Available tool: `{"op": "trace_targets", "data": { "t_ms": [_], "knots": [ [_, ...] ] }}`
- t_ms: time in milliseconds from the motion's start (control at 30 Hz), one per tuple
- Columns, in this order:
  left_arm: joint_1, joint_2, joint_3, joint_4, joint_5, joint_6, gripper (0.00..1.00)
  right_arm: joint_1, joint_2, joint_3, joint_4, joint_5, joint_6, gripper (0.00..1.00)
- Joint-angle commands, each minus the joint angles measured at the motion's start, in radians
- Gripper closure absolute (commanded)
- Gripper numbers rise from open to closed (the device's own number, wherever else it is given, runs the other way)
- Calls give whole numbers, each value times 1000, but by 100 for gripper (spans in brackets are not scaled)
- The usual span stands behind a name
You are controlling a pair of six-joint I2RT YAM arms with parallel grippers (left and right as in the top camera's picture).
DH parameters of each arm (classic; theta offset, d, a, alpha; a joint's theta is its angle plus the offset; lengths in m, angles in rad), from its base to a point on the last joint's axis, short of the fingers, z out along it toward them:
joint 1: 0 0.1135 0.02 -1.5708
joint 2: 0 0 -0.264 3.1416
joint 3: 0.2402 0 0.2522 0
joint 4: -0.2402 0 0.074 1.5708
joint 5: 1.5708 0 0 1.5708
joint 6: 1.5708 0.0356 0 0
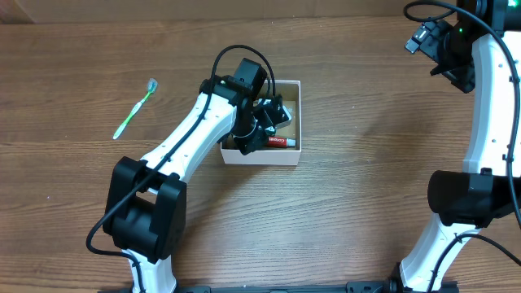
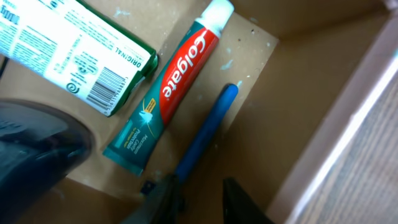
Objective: Pack container
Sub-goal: 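Lift the blue razor and lower it into the box front, then open the left gripper and swing it back toward the toothbrush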
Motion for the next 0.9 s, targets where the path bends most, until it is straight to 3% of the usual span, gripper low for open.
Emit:
{"op": "trace_targets", "data": {
  "t_ms": [0,133,233,433,500,533,600,867],
  "knots": [
    [-5,6,129,-26,21,-59,70,-3,-8,8,5,-1,0,0],
    [-5,6,281,-88,20,-103,66,-3,-8,8,5,-1,0,0],
    [-1,6,387,-144,2,-154,57,-3,-8,8,5,-1,0,0],
    [65,6,514,-188,-164,-341,44,-3,-8,8,5,-1,0,0],
    [115,6,519,-187,-186,-373,39,-3,-8,8,5,-1,0,0],
    [165,6,518,-189,-192,-401,26,-3,-8,8,5,-1,0,0],
    [221,7,518,-193,-195,-423,11,-3,-8,8,5,-1,0,0],
    [474,7,464,-186,-182,-433,0,-3,-8,8,5,-1,0,0]
  ]
}}
